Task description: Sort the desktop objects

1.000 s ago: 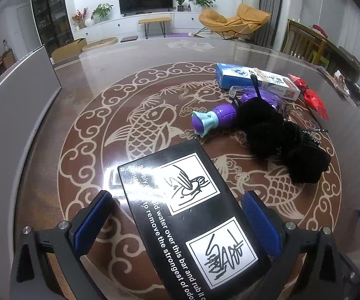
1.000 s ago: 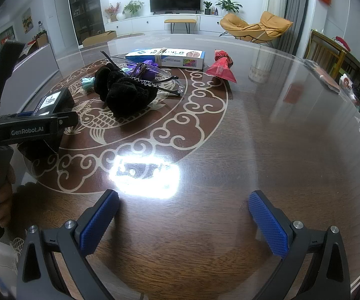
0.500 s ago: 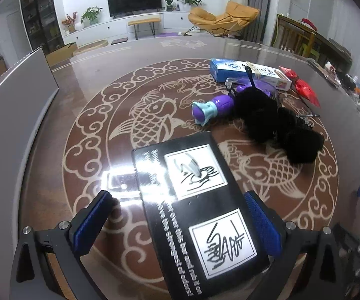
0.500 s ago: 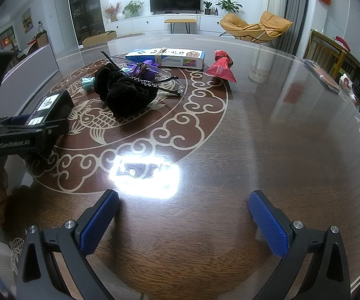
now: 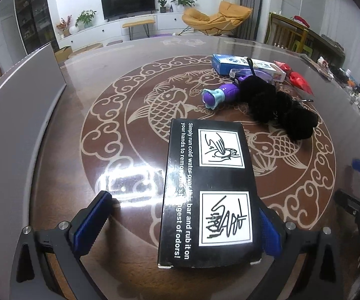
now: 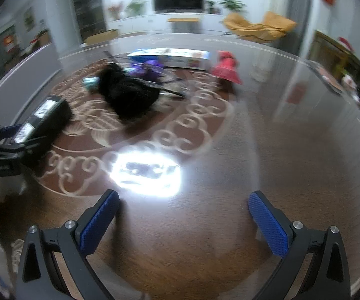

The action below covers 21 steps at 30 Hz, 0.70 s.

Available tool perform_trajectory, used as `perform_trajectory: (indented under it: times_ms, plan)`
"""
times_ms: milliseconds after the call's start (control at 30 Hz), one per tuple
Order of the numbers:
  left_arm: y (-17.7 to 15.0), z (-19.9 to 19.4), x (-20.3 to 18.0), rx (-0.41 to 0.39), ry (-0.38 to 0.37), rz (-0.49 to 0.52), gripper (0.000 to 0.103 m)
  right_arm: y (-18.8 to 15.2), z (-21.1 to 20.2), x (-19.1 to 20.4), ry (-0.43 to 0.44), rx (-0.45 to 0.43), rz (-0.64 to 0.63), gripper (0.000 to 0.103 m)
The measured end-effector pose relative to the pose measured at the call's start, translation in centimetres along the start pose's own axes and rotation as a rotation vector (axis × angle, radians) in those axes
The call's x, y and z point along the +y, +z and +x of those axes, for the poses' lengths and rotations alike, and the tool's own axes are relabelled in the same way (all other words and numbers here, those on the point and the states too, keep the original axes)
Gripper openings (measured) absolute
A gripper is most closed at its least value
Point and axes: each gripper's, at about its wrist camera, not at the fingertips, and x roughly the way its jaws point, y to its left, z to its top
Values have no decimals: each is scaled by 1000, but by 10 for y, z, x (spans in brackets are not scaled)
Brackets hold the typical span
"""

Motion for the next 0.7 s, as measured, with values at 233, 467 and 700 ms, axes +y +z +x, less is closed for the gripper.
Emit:
perform_trajectory:
  times_ms: [233, 467, 700]
  plan:
    - [1, 1, -2, 1, -1, 1, 103, 83, 16, 60, 31, -103, -207, 100]
    - [1, 1, -2, 0, -1, 1, 103, 95, 62, 64, 80, 36, -211, 36]
    - [1, 1, -1, 0, -1, 1, 103, 32, 13, 24, 117, 40, -25, 36]
